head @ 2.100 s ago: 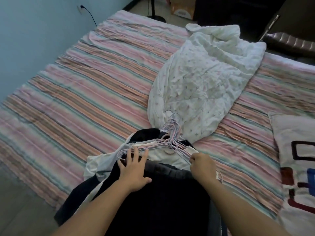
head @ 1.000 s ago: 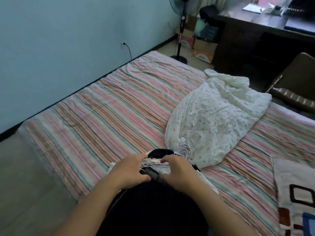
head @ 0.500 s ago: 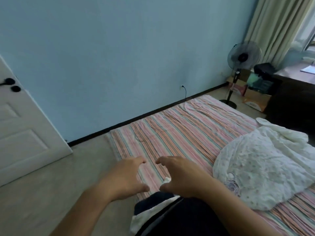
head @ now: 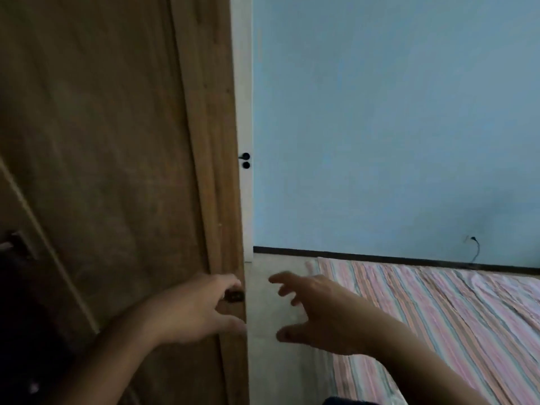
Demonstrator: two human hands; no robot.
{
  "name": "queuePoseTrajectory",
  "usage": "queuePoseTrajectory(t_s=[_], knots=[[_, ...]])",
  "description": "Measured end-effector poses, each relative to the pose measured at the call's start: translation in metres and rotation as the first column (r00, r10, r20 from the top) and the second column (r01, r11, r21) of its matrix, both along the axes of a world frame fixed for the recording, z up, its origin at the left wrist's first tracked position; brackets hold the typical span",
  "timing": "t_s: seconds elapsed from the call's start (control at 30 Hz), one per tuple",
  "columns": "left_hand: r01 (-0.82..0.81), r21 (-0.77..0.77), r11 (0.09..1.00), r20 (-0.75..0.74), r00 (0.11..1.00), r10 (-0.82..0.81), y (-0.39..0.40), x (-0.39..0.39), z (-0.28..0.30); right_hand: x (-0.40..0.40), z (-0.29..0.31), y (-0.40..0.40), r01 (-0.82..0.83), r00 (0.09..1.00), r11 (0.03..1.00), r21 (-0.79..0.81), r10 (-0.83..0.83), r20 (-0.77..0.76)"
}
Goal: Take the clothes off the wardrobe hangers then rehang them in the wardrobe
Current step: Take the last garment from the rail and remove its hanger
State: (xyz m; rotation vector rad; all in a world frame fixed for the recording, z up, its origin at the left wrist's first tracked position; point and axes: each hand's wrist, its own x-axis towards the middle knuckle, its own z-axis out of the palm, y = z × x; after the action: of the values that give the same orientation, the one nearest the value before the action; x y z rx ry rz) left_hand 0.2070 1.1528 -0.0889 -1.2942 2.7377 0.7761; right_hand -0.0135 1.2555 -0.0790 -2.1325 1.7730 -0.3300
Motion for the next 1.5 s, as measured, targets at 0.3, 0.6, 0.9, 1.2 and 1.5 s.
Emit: queuePoseTrajectory(t_s=[0.3,0.6,0.9,1.2,1.5], knots=[[-0.283,-0.035,0.959,0.049,0.957,0.284,-0.003,0.164,0.037,0.130,0.018,-0.071,-0.193,0.977,0.980,-0.054,0.187,-0.105],[-0.486,-0.058,0.872,0.039,0.872,0.488,0.001,0.298,0.043,0.242,0.030,-0.124,-0.340,0.925,0.940,-0.013,0.331,-0.188],[-0.663,-0.132,0.737,-0.091,0.748,0.657,0.002,0.402,0.033,0.370,0.041,-0.165,-0.521,0.853,0.852,-0.048,0.520,-0.042],[-0.744,-0.168,0.646,-0.095,0.665,0.741,0.009,0.453,0.018,0.487,0.033,-0.197,-0.531,0.840,0.833,-0.158,0.541,0.030],[-0.779,-0.189,0.599,-0.101,0.622,0.777,0.020,0.477,0.004,0.553,0.026,-0.220,-0.319,0.934,0.928,-0.194,0.342,0.099]])
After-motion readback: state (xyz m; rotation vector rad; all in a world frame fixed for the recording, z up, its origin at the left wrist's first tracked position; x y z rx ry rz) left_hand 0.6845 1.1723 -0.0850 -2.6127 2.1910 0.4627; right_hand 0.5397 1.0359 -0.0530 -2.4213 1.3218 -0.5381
